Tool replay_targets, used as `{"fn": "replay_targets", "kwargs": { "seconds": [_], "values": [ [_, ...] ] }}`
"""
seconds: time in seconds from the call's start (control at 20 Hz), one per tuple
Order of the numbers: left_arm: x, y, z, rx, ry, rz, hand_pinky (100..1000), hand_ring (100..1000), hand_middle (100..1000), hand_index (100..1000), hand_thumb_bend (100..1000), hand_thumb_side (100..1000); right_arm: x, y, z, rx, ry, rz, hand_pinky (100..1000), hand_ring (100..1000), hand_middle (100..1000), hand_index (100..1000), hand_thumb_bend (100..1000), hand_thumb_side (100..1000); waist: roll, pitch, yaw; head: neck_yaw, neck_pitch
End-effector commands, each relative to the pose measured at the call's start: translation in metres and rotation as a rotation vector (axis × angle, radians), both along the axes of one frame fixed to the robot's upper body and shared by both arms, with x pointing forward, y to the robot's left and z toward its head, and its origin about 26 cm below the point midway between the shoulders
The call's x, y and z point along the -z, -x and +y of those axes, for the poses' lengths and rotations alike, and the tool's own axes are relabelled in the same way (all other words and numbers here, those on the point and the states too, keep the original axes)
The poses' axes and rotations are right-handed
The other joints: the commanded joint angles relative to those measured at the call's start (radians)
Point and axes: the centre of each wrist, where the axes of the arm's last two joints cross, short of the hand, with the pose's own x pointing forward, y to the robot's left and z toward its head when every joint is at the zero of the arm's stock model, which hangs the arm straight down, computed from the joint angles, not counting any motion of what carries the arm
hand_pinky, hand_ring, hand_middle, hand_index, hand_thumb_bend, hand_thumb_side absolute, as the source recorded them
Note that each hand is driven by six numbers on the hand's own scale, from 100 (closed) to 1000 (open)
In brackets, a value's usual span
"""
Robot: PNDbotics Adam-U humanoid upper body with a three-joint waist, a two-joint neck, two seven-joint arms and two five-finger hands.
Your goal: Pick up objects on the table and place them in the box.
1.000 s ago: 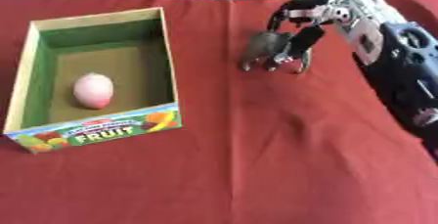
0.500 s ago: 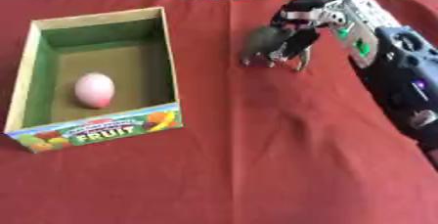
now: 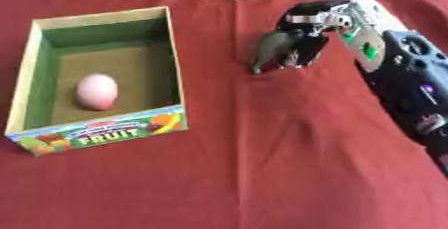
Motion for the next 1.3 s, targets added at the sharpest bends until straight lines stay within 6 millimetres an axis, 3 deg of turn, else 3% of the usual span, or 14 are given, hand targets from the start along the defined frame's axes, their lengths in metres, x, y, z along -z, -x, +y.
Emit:
{"fn": "replay_targets", "kwargs": {
  "seconds": [0.05, 0.3, 0.35, 1.1, 1.15, 1.2, 1.3],
  "values": [
    [-0.007, 0.002, 0.001, 0.000, -0.008, -0.023, 738, 619, 712, 821, 100, 801, -0.016, 0.003, 0.000, -0.001, -0.015, -0.035, 604, 769, 530, 634, 100, 101, 0.002, -0.022, -0.001, 0.003, -0.001],
    [-0.007, 0.002, 0.001, 0.001, -0.008, -0.023, 738, 619, 712, 821, 100, 801, -0.017, 0.004, 0.002, -0.001, -0.022, -0.036, 604, 769, 530, 634, 100, 101, 0.002, -0.022, -0.002, 0.003, -0.001],
    [-0.006, 0.003, 0.001, 0.001, -0.008, -0.019, 737, 619, 711, 821, 100, 802, -0.022, 0.005, 0.004, -0.007, -0.032, -0.054, 563, 729, 462, 543, 100, 262, 0.002, -0.026, -0.003, 0.004, 0.002],
    [-0.004, 0.003, 0.002, -0.006, -0.018, -0.001, 735, 619, 711, 817, 100, 796, -0.066, 0.020, 0.036, -0.104, -0.075, -0.219, 530, 688, 391, 435, 100, 276, -0.003, -0.060, -0.012, 0.006, 0.022],
    [-0.004, 0.003, 0.002, -0.005, -0.018, -0.001, 735, 619, 711, 817, 100, 796, -0.068, 0.020, 0.039, -0.113, -0.079, -0.224, 529, 685, 389, 434, 100, 339, -0.004, -0.062, -0.011, 0.006, 0.022],
    [-0.004, 0.003, 0.002, -0.004, -0.018, -0.001, 735, 619, 711, 817, 100, 795, -0.071, 0.021, 0.042, -0.124, -0.085, -0.229, 528, 682, 387, 433, 100, 273, -0.004, -0.064, -0.010, 0.006, 0.023],
    [-0.004, 0.003, 0.002, -0.003, -0.018, -0.002, 735, 620, 711, 816, 100, 795, -0.077, 0.023, 0.052, -0.156, -0.105, -0.242, 526, 677, 385, 431, 100, 271, -0.004, -0.068, -0.008, 0.005, 0.025]
  ]
}}
